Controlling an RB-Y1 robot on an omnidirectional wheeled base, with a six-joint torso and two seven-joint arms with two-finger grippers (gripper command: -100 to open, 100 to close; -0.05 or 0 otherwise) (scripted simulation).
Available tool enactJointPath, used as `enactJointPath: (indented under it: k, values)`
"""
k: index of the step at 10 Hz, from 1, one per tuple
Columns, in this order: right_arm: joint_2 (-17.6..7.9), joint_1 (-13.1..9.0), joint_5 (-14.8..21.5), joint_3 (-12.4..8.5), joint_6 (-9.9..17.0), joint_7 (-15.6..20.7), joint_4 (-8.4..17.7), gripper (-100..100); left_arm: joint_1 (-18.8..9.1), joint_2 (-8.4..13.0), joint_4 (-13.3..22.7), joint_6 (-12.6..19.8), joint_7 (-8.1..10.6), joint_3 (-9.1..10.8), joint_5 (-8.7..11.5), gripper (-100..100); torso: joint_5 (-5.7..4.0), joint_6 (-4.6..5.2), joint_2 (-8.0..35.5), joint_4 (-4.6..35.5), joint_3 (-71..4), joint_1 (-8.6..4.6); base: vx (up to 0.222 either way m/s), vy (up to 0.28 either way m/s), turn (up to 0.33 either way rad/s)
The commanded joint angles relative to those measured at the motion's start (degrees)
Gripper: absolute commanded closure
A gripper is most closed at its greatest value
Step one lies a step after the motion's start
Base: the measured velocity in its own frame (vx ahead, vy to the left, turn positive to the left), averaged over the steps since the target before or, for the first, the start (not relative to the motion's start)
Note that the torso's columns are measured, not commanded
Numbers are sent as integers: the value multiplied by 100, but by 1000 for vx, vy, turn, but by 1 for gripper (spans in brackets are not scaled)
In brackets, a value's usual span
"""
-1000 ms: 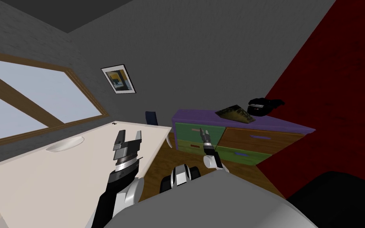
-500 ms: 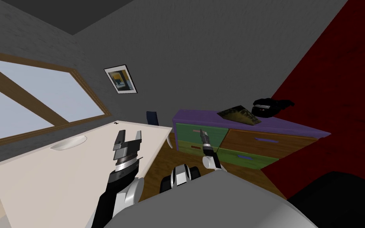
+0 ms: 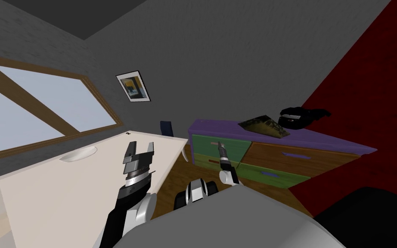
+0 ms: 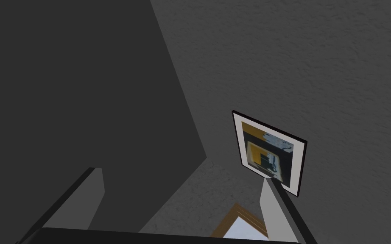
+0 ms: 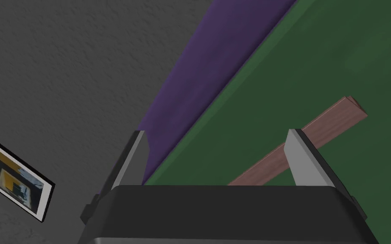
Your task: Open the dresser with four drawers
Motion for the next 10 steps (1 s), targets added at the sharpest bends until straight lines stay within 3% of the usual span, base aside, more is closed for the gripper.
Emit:
enactJointPath:
  k: [1,4,10]
  values:
    - [66,-60,-147,41,-53,-475,207,-100,0,0,0,0,0,0,0,0,0,-2,-1,0,0,1,35,-13,26]
    - [208,-158,-377,105,-138,-962,536,-100,0,0,0,0,0,0,0,0,0,-1,4,1,3,1,34,-13,42]
    - [497,-270,-646,180,-240,-1807,914,-100,0,0,0,0,0,0,0,0,0,0,5,2,3,0,27,-9,32]
